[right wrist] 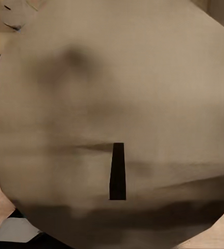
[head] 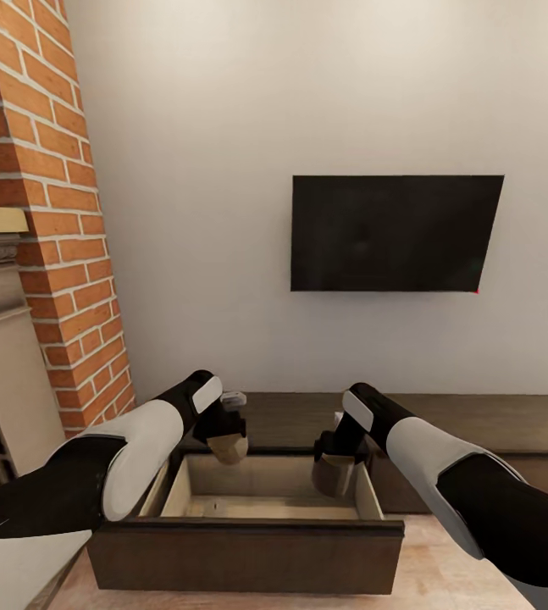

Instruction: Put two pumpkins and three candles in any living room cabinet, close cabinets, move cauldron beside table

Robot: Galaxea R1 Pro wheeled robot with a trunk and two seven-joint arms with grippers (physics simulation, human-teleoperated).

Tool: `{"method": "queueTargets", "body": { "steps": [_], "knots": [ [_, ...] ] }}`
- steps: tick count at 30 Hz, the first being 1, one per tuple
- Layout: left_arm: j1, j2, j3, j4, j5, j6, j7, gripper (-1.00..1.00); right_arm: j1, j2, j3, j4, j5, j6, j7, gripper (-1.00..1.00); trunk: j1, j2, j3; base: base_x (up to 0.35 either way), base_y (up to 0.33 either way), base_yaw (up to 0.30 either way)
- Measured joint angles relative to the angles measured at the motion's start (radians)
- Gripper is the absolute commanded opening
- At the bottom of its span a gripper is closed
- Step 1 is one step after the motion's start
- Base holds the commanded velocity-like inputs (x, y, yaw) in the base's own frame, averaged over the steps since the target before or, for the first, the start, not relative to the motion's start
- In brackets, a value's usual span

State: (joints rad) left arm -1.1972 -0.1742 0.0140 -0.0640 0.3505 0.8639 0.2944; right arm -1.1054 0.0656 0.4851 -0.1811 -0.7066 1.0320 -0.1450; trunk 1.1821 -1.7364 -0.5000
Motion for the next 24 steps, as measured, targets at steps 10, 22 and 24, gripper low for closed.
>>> {"method": "queueTargets", "body": {
  "steps": [10, 22, 24],
  "knots": [
    [0.001, 0.000, 0.001, 0.045, 0.000, -0.033, -0.116, -1.00, 0.001, 0.001, -0.001, 0.000, -0.004, -0.076, 0.001, -1.00, 0.000, 0.000, 0.000, 0.009, -0.009, 0.000],
    [0.002, 0.000, -0.002, 0.081, -0.264, -0.186, -0.196, -1.00, 0.007, 0.020, 0.006, 0.006, -0.005, -0.144, 0.001, -1.00, 0.000, 0.000, 0.000, 0.000, 0.000, 0.000],
    [0.002, 0.000, -0.002, 0.082, -0.264, -0.199, -0.196, -1.00, 0.007, 0.020, 0.006, 0.006, -0.005, -0.145, 0.002, -1.00, 0.000, 0.000, 0.000, 0.000, 0.000, 0.000]
  ]
}}
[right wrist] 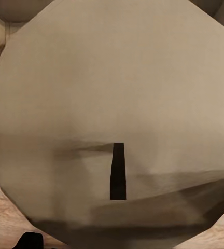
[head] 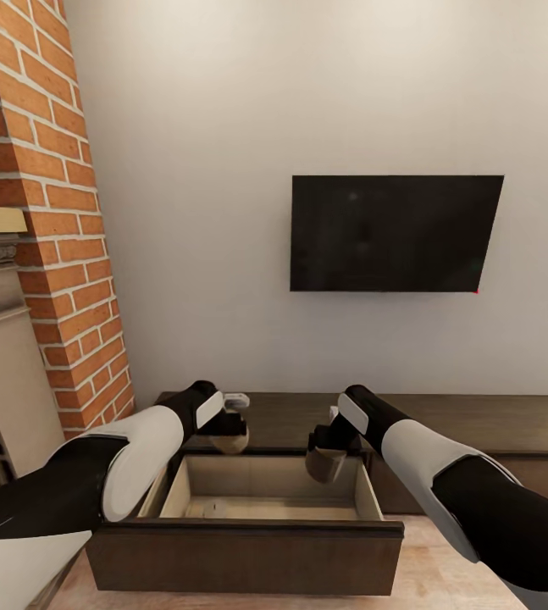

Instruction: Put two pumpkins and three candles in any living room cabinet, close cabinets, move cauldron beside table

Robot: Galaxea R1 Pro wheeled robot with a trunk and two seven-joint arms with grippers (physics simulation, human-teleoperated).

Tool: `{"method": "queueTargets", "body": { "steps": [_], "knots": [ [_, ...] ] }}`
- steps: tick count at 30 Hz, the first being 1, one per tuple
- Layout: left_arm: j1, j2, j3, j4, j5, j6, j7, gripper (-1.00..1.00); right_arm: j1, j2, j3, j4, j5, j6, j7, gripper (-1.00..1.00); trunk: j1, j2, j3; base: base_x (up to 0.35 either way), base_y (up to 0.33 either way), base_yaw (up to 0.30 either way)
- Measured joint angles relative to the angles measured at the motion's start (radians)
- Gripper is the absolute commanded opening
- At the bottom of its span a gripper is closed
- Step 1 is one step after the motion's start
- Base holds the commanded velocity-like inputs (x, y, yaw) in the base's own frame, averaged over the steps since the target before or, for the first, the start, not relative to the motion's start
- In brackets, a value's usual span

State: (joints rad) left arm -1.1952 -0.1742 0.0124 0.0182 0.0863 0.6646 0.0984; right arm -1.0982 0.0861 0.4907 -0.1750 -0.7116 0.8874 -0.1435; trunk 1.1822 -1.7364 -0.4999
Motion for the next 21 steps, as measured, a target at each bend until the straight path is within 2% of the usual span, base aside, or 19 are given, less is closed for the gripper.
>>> {"method": "queueTargets", "body": {
  "steps": [2, 7, 13, 14, 16, 21],
  "knots": [
    [0.000, 0.000, 0.000, 0.001, 0.000, -0.021, -0.002, -1.00, 0.000, 0.000, 0.000, 0.000, 0.000, 0.000, 0.000, -1.00, 0.000, 0.000, 0.000, 0.000, 0.000, 0.000],
    [0.000, 0.000, 0.003, 0.000, 0.003, -0.022, -0.032, -1.00, 0.000, 0.000, 0.000, 0.001, 0.000, 0.000, 0.000, -1.00, 0.000, 0.000, 0.000, 0.000, 0.000, 0.000],
    [0.000, 0.000, 0.005, -0.006, 0.017, 0.045, -0.091, -1.00, 0.001, -0.001, 0.000, 0.001, 0.000, 0.001, 0.000, -1.00, 0.000, 0.000, 0.000, 0.000, 0.000, 0.000],
    [0.000, 0.000, 0.011, -0.007, 0.026, 0.051, -0.104, -1.00, 0.001, -0.001, 0.000, 0.001, 0.000, 0.001, 0.000, -1.00, 0.000, 0.000, 0.000, 0.000, 0.000, 0.000],
    [0.000, 0.000, 0.004, -0.008, 0.023, 0.058, -0.117, -1.00, 0.000, -0.001, 0.000, 0.001, 0.001, 0.000, 0.000, -1.00, 0.000, 0.000, 0.000, 0.000, 0.000, 0.000],
    [0.000, 0.000, 0.005, -0.008, 0.034, 0.063, -0.124, -1.00, 0.001, 0.000, 0.000, 0.001, 0.000, -0.001, -0.001, -1.00, 0.000, 0.000, 0.000, 0.000, 0.000, 0.000]
  ]
}}
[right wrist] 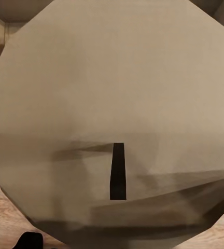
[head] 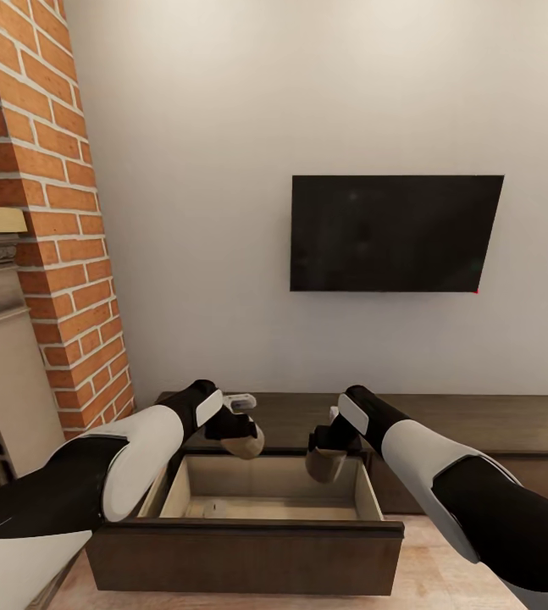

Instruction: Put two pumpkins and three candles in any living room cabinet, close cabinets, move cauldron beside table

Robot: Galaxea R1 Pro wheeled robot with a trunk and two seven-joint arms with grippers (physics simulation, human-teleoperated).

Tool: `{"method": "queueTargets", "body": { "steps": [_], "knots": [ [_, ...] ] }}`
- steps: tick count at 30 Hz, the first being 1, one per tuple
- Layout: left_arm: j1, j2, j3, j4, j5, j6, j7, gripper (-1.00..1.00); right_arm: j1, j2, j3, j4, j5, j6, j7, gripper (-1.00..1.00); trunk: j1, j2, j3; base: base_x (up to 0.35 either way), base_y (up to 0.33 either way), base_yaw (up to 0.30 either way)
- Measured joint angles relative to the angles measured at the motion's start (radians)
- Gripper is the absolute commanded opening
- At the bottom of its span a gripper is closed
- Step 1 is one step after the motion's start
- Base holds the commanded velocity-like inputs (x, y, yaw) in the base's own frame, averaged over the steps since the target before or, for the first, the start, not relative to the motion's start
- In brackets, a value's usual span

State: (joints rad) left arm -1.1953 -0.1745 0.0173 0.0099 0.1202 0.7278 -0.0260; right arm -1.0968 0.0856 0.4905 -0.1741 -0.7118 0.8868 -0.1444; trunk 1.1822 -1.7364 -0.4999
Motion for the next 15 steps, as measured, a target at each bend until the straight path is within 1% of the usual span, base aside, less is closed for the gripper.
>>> {"method": "queueTargets", "body": {
  "steps": [4, 8, 15],
  "knots": [
    [0.000, 0.000, 0.000, 0.000, 0.010, 0.000, -0.001, -1.00, 0.001, 0.000, 0.000, 0.000, 0.000, 0.000, 0.001, -1.00, 0.000, 0.000, 0.000, 0.000, 0.000, 0.000],
    [0.000, 0.000, 0.000, 0.000, 0.012, 0.000, -0.001, -1.00, 0.001, -0.001, -0.001, 0.000, 0.000, 0.000, 0.000, -1.00, 0.000, 0.000, 0.000, 0.000, 0.000, 0.000],
    [0.000, 0.000, 0.000, 0.001, 0.012, 0.000, -0.001, -1.00, 0.001, -0.001, 0.000, 0.001, 0.000, 0.000, -0.001, -1.00, 0.027, -0.049, -0.031, 0.000, 0.000, 0.000]
  ]
}}
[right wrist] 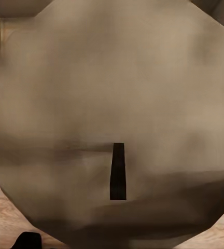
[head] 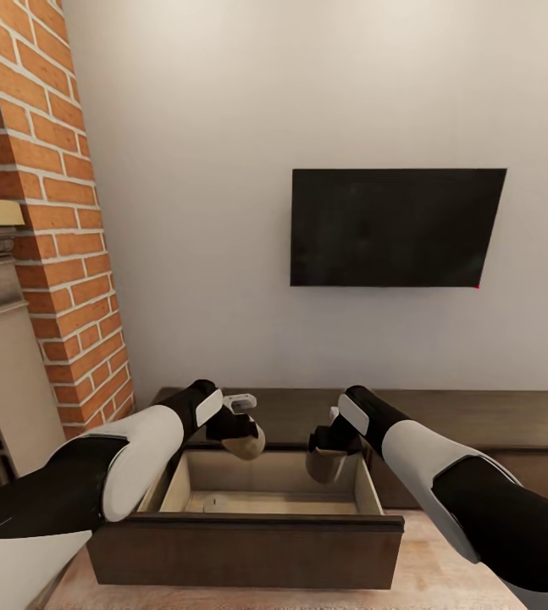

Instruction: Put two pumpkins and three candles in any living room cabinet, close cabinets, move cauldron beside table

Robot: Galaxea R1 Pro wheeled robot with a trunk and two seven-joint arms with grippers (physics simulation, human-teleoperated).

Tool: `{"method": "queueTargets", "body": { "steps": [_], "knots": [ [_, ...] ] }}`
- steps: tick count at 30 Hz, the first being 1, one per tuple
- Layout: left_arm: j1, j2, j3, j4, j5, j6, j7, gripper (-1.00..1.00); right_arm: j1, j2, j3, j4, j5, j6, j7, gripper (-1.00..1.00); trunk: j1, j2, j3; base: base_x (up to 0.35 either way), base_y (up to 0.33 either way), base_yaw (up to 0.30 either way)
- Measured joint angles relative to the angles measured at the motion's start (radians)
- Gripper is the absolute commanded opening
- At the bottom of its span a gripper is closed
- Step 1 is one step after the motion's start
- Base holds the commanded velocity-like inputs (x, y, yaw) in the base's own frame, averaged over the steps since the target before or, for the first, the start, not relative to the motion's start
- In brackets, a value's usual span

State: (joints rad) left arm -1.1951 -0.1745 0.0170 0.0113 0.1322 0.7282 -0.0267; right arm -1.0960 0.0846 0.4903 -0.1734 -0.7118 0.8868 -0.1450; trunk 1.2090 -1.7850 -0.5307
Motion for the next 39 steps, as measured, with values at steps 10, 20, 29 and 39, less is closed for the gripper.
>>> {"method": "queueTargets", "body": {
  "steps": [10, 20, 29, 39],
  "knots": [
    [0.000, 0.000, 0.000, 0.001, 0.000, 0.001, 0.000, -1.00, 0.000, 0.001, 0.000, 0.000, 0.000, 0.000, 0.000, -1.00, 0.038, -0.070, -0.047, 0.000, 0.000, 0.000],
    [0.000, 0.000, 0.001, 0.003, 0.000, -0.007, 0.002, -1.00, 0.001, 0.001, 0.000, 0.000, 0.001, -0.106, 0.003, -1.00, 0.077, -0.140, -0.094, 0.000, 0.000, 0.000],
    [0.000, 0.000, 0.002, 0.017, -0.001, -0.105, 0.003, -1.00, 0.001, 0.002, 0.000, 0.000, 0.000, -0.141, 0.005, -1.00, 0.104, -0.189, -0.130, 0.000, 0.000, 0.000],
    [0.000, 0.000, 0.002, 0.024, -0.003, -0.184, 0.003, -1.00, 0.002, 0.002, 0.000, 0.000, 0.000, -0.165, 0.006, -1.00, 0.134, -0.245, -0.166, 0.000, 0.000, 0.000]
  ]
}}
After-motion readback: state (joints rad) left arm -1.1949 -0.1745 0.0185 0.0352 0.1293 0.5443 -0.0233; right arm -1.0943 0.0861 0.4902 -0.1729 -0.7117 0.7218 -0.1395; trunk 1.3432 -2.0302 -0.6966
